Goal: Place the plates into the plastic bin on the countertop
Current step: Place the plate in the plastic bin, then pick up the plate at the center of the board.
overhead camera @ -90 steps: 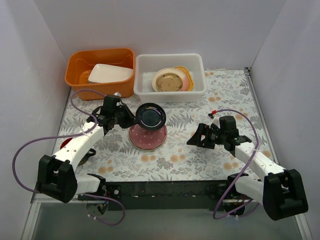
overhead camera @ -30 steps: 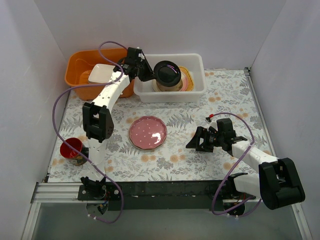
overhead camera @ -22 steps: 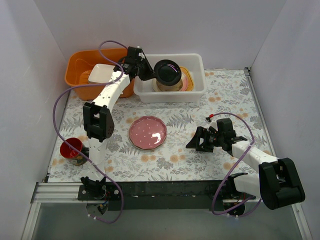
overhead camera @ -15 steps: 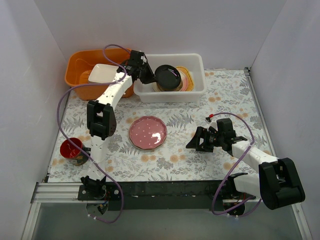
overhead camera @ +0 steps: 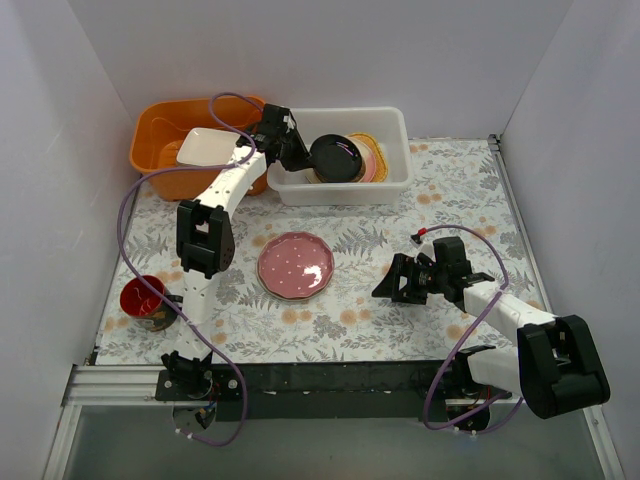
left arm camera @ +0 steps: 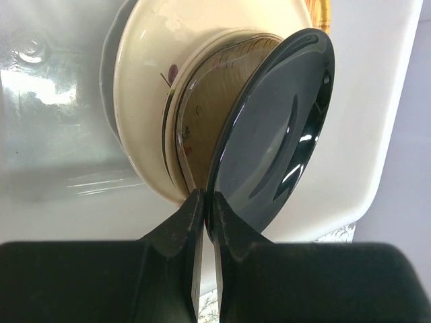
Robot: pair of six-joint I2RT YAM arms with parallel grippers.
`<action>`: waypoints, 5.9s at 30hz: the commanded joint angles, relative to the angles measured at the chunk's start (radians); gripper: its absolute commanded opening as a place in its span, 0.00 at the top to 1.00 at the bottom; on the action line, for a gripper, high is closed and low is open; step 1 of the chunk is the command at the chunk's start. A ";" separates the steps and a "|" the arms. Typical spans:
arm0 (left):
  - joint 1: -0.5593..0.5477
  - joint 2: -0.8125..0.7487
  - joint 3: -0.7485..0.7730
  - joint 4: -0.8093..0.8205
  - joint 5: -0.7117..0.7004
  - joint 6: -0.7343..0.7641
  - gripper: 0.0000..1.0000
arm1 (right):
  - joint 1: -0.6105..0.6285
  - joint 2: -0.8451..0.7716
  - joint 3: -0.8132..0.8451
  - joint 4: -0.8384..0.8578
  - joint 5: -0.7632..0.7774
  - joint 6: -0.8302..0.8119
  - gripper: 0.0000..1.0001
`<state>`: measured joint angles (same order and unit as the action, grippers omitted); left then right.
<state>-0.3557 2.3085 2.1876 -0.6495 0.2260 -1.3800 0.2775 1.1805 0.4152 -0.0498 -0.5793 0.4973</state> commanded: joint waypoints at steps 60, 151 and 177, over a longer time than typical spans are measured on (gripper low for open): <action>-0.009 -0.613 -0.487 0.073 0.030 0.039 0.02 | 0.006 -0.166 0.033 -0.113 0.021 -0.013 0.12; -0.011 -1.038 -1.526 0.235 -0.119 -0.162 0.64 | 0.012 -0.177 -0.084 -0.042 0.007 0.015 0.15; -0.011 -0.913 -1.497 0.297 -0.116 -0.142 0.83 | 0.012 -0.163 -0.079 -0.044 0.013 0.011 0.15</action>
<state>-0.3630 1.3865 0.6670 -0.3840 0.1173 -1.5402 0.2840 1.0183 0.3416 -0.1089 -0.5640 0.5175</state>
